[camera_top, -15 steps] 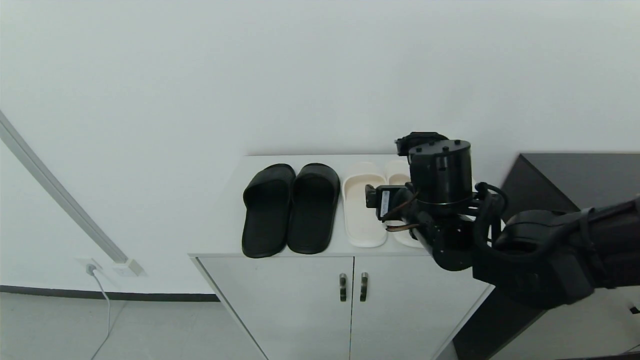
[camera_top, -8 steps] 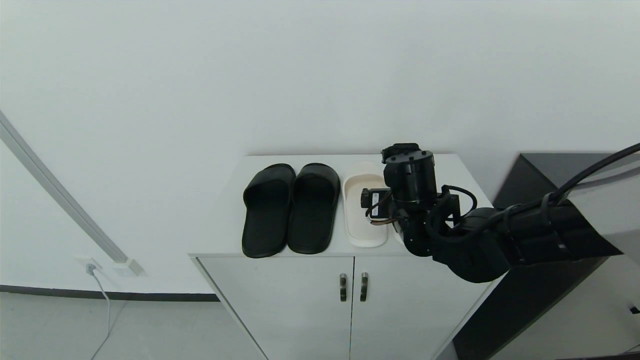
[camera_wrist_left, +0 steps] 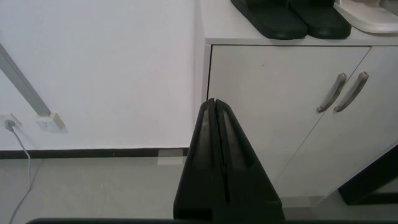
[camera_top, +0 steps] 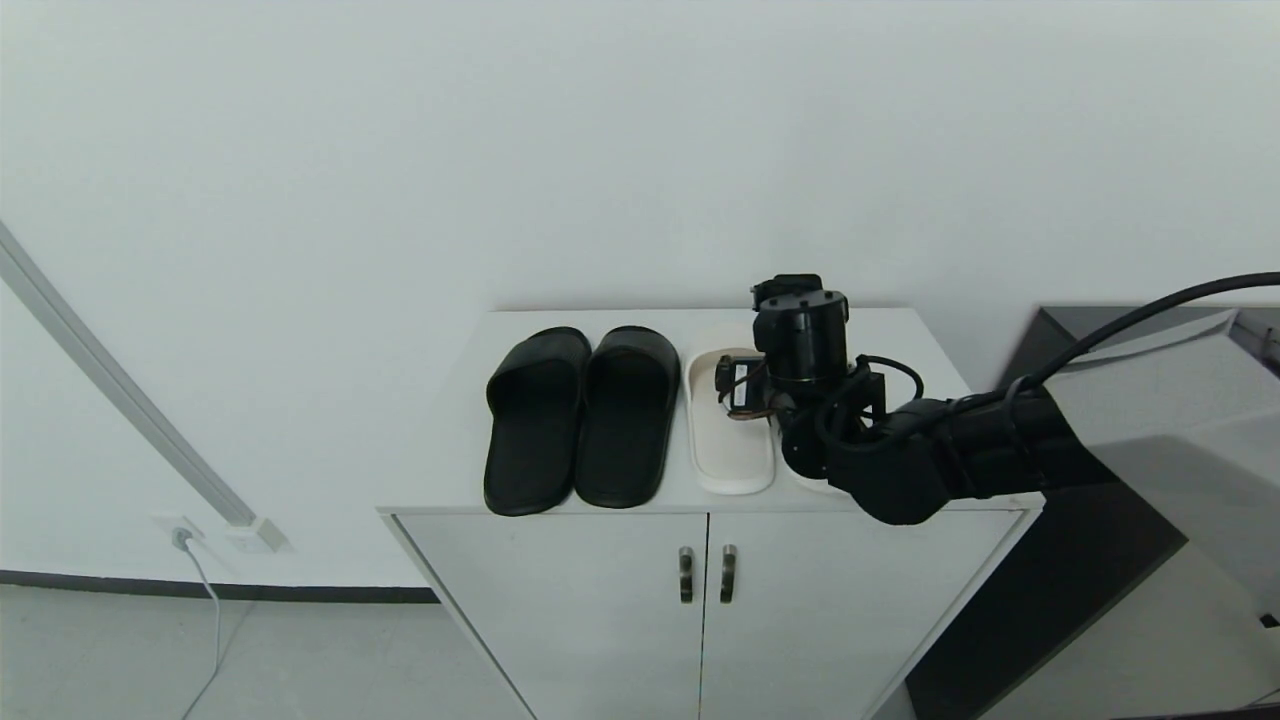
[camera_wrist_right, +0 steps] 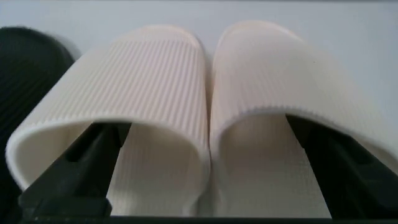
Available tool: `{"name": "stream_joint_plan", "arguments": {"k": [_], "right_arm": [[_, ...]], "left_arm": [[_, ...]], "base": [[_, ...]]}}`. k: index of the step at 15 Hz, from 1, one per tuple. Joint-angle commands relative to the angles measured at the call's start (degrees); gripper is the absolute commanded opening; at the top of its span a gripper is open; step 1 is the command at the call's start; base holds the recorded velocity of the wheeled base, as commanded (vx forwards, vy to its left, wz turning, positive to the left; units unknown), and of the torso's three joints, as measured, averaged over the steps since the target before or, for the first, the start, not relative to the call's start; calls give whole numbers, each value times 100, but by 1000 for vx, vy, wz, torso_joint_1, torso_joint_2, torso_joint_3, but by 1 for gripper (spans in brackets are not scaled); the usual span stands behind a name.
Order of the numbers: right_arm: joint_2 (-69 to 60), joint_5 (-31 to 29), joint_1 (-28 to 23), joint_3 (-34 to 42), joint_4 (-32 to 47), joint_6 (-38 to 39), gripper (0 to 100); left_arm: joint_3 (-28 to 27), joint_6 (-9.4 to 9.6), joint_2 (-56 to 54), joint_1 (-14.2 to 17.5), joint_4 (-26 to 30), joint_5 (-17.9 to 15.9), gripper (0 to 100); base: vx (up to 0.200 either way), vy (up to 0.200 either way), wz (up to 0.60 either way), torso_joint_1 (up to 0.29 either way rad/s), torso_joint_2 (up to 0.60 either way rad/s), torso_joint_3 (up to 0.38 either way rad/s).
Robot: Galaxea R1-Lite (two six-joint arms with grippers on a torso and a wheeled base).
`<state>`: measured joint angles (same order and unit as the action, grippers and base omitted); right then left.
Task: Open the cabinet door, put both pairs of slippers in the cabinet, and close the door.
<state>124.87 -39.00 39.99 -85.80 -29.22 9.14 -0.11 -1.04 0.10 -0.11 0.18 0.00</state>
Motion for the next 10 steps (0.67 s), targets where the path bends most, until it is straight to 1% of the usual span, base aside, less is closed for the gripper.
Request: {"name": "stream_joint_plan", "arguments": {"k": [1,2,3,8,10], "right_arm": [[240,-3,-105,-280,-40,-106,100],[275,-3,-131,-350,-40,-158,100],[275,6,-131,-350,-40,-194,0],[169,-47,-105,-315,-40,-202,0],[-147,-47,-61,-51,-31,-220,0]], "left_arm": [[2,-2,8,2,-1,0,0],[2,-2,8,2,-1,0,0],[2,-2,8,2,-1,0,0],[2,-2,8,2,-1,0,0],[-7,-2,8,2,-1,0,0]], "base": [[0,0,0,0,0,0],[0,0,0,0,0,0],[0,0,0,0,0,0],[0,0,0,0,0,0],[0,0,0,0,0,0]]}}
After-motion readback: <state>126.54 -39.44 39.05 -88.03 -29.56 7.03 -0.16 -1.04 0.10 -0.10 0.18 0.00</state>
